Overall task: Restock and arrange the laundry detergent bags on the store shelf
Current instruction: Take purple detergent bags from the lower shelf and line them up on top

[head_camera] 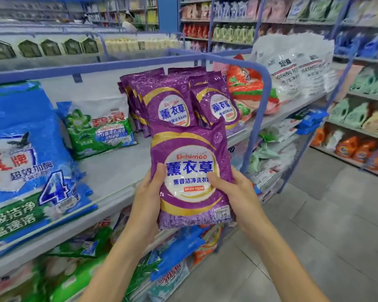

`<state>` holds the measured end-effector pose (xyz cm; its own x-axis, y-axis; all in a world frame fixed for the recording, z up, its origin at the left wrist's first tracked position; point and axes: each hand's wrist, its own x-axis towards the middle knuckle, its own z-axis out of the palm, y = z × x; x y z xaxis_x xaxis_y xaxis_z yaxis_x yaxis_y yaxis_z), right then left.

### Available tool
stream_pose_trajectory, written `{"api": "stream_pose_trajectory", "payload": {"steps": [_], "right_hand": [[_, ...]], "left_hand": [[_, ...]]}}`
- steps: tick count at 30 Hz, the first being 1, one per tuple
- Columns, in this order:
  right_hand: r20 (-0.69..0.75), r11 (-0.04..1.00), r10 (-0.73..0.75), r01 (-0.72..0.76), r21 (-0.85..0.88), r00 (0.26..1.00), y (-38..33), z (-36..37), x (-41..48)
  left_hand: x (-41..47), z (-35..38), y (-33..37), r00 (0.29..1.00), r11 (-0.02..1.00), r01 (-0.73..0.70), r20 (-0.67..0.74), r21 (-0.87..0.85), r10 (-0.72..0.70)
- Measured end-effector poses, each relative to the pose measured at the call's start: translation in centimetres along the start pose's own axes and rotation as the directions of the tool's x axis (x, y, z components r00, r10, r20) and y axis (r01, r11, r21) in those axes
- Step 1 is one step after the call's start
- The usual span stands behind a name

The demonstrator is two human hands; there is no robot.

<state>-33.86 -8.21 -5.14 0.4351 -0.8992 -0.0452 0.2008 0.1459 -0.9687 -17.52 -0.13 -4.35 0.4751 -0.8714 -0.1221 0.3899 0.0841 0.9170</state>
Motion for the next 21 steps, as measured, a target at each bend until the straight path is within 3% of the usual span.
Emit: {"api": "stream_pose_trajectory", "payload": {"steps": [5, 11, 16, 21], "right_hand": [[0.024, 0.99, 0.056, -0.059, 0.127, 0.998, -0.2, -1.2, 6.5], [0.128, 0.999, 0.005, -0.011, 0.05, 0.992, -2.0, -2.9, 15.5], [0.252, 0.994, -0.068, 0.089, -0.07, 0.965, -5.6, -1.9, 22.5], [0.352, 0.986, -0.056, 0.108, -0.13, 0.934, -5.8, -1.1, 27.1]], "left_hand": [[4.5, 1.7, -0.1, 0.997, 1.0, -0.021, -0.069, 0.01, 0.022], [10.3, 5.1, 0.4, 0.973, 0.992, -0.123, -0.194, 0.011, 0.122], [15.0, 7.4, 2.7, 0.889, 0.952, -0.294, -0.343, 0.08, 0.303], [18.6, 7.9, 2.7, 0.796, 0.928, -0.347, -0.482, 0.134, 0.367]]}}
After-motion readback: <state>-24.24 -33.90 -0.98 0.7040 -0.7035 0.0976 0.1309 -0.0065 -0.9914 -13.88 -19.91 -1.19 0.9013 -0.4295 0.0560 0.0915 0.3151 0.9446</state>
